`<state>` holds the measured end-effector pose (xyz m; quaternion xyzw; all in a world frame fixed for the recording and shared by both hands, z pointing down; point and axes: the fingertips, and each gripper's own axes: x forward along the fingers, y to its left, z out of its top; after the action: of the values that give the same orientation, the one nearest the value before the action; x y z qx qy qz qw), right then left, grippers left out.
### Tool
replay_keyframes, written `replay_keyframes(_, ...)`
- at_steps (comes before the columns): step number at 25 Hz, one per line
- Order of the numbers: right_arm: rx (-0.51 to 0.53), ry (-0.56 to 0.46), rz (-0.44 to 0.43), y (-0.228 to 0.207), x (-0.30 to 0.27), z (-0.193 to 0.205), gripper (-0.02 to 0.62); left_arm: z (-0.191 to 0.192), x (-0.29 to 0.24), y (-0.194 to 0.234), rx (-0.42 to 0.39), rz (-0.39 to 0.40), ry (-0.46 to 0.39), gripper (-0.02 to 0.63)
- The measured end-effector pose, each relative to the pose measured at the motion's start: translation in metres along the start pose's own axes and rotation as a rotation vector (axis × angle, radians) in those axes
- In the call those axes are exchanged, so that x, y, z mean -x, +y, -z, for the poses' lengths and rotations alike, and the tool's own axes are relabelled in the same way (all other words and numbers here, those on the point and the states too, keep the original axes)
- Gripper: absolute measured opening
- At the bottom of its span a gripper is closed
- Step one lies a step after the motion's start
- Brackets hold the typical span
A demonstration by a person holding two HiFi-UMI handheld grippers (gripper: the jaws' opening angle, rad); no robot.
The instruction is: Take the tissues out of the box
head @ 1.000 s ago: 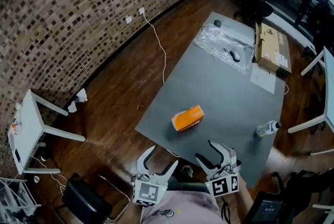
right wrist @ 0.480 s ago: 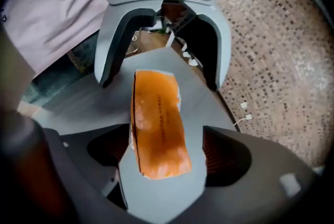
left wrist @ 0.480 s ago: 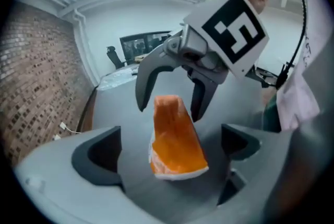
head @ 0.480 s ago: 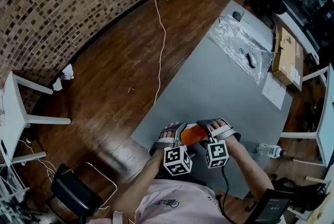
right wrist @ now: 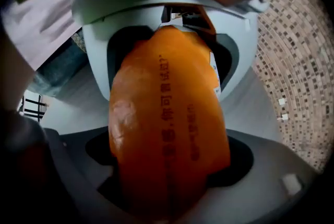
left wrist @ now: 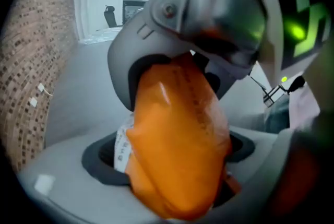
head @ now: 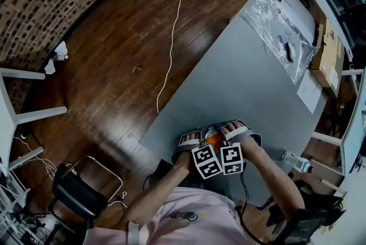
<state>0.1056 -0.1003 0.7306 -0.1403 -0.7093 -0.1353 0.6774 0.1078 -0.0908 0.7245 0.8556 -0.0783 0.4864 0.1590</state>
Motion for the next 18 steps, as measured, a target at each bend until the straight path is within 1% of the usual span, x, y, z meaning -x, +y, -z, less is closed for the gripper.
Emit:
replay_keyframes(2,-0.001,-0.002,-0.044,-0.001,-0.003,0.0,0.465,0.001,-0.002,0.008,-0.003,-0.04,-0.019,0.471)
replay_keyframes(4,-0.009,-0.002,-0.076,0.0,-0.003,-0.002,0.455,0.001,-0.002,0.008,-0.01,-0.052,-0.033,0.449)
replay_keyframes(5,-0.018,-0.007,-0.075,0.0,-0.001,-0.003,0.441,0.001,-0.001,0.007,-0.014,-0.049,-0.037,0.423)
replay_keyframes(6,-0.03,-0.015,-0.06,-0.002,0.001,-0.004,0.397,0.0,0.001,0.006,-0.018,-0.047,-0.04,0.377)
replay_keyframes(7,-0.041,-0.023,-0.033,-0.005,0.005,-0.005,0.311,-0.001,0.005,0.006,-0.024,-0.048,-0.042,0.317)
replay_keyframes(8,-0.05,-0.026,-0.004,-0.007,0.009,-0.006,0.262,-0.002,0.008,0.005,-0.033,-0.051,-0.044,0.271)
replay_keyframes(9,-0.056,-0.024,0.019,-0.006,0.013,-0.007,0.244,-0.003,0.013,0.003,-0.048,-0.054,-0.045,0.25)
replay_keyframes(11,-0.065,-0.019,0.062,0.004,0.027,-0.014,0.233,-0.003,0.026,-0.01,-0.088,-0.067,-0.044,0.239)
replay_keyframes(12,-0.066,-0.016,0.1,0.011,0.038,-0.019,0.232,-0.005,0.037,-0.02,-0.114,-0.092,-0.043,0.238)
replay_keyframes(13,-0.065,-0.01,0.156,0.017,0.053,-0.023,0.229,-0.008,0.05,-0.028,-0.147,-0.136,-0.045,0.237)
replay_keyframes(14,-0.065,-0.002,0.232,0.021,0.071,-0.027,0.229,-0.014,0.066,-0.036,-0.185,-0.201,-0.049,0.236)
replay_keyframes(18,-0.082,0.05,0.608,0.032,0.157,-0.035,0.23,-0.05,0.134,-0.066,-0.355,-0.532,-0.078,0.236)
